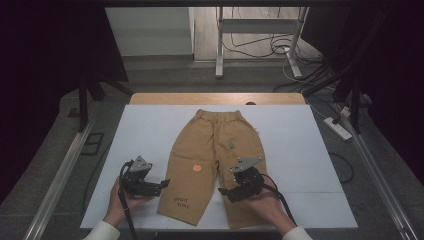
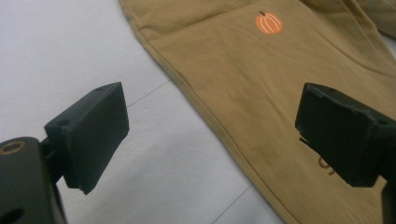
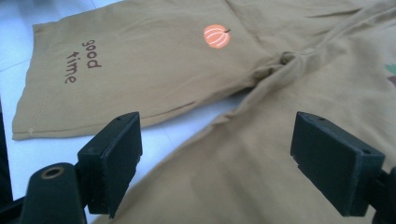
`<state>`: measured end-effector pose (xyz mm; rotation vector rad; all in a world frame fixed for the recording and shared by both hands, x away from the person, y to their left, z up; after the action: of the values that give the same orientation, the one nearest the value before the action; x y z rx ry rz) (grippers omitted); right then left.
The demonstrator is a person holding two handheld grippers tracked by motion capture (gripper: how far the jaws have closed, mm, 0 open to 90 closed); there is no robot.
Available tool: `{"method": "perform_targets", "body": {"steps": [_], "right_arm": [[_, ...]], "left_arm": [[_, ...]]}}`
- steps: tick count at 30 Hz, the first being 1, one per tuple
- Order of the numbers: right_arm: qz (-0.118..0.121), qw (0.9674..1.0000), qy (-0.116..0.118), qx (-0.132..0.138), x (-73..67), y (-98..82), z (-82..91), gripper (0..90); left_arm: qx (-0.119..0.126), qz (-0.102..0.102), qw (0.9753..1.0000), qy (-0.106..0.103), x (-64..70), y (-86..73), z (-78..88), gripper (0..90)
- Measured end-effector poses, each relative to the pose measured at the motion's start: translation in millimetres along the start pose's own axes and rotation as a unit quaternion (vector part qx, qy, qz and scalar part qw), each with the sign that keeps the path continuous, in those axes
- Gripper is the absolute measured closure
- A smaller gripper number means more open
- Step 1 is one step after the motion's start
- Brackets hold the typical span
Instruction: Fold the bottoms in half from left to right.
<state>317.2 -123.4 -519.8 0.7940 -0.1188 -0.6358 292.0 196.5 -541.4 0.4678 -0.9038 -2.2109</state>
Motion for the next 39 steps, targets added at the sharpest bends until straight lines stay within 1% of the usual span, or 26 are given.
{"method": "perform_targets", "body": {"steps": [7, 11, 15, 18, 20, 26, 28, 30, 37, 39], "right_arm": [[0.007, 0.9999, 0.011, -0.003, -9.6, 4.3, -8.8, 17.1], [0.007, 0.9999, 0.012, -0.007, -13.6, 5.8, -12.7, 17.0], [0.009, 0.9998, 0.016, -0.006, -18.1, 7.8, -16.9, 17.0], [0.008, 0.9996, 0.025, -0.004, -23.7, 10.7, -21.1, 16.2], [0.009, 0.9997, 0.024, -0.004, -25.6, 11.5, -22.3, 15.4], [0.019, 0.9995, 0.025, -0.007, -35.6, 14.7, -30.5, 13.2], [0.028, 0.9993, 0.024, -0.011, -38.3, 15.2, -33.7, 13.6], [0.028, 0.9989, 0.032, -0.018, -41.8, 15.5, -37.7, 13.4], [0.036, 0.9986, 0.034, -0.016, -48.9, 17.1, -43.0, 13.5], [0.046, 0.9982, 0.035, -0.013, -52.7, 17.9, -44.2, 13.8]], "left_arm": [[-0.003, 0.000, 1.0000, -0.003, 0.9, 1.1, -3.2, 9.5], [-0.003, -0.002, 1.0000, -0.002, 0.8, 1.3, -3.1, 9.5], [-0.002, 0.000, 1.0000, -0.001, -0.5, 0.6, -2.4, 9.6], [-0.001, 0.000, 1.0000, -0.001, -0.9, 0.8, -2.3, 9.6], [-0.001, 0.001, 1.0000, -0.001, -0.9, 0.9, -2.4, 9.6], [0.001, 0.004, 1.0000, 0.003, -2.0, 0.9, -2.1, 9.4], [0.003, 0.006, 1.0000, 0.006, -2.9, 0.8, -1.9, 9.3], [0.003, 0.010, 0.9999, 0.011, -3.7, 0.8, -1.8, 8.8], [0.003, 0.006, 1.0000, 0.006, -3.8, 0.9, -2.0, 8.7], [0.003, 0.007, 1.0000, 0.005, -3.8, 1.0, -2.5, 8.8]]}}
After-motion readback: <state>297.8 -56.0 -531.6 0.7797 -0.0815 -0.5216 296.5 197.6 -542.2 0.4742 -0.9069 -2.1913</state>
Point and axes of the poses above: each handheld gripper's, and its own axes: z roughly backward along the jaws, y roughly out of its top, x roughly to its right, the point moved 3 cm from there along -z, roughly forward along the jaws, and after that the axes turned 11 degrees about -z, right-handed, at the moved point
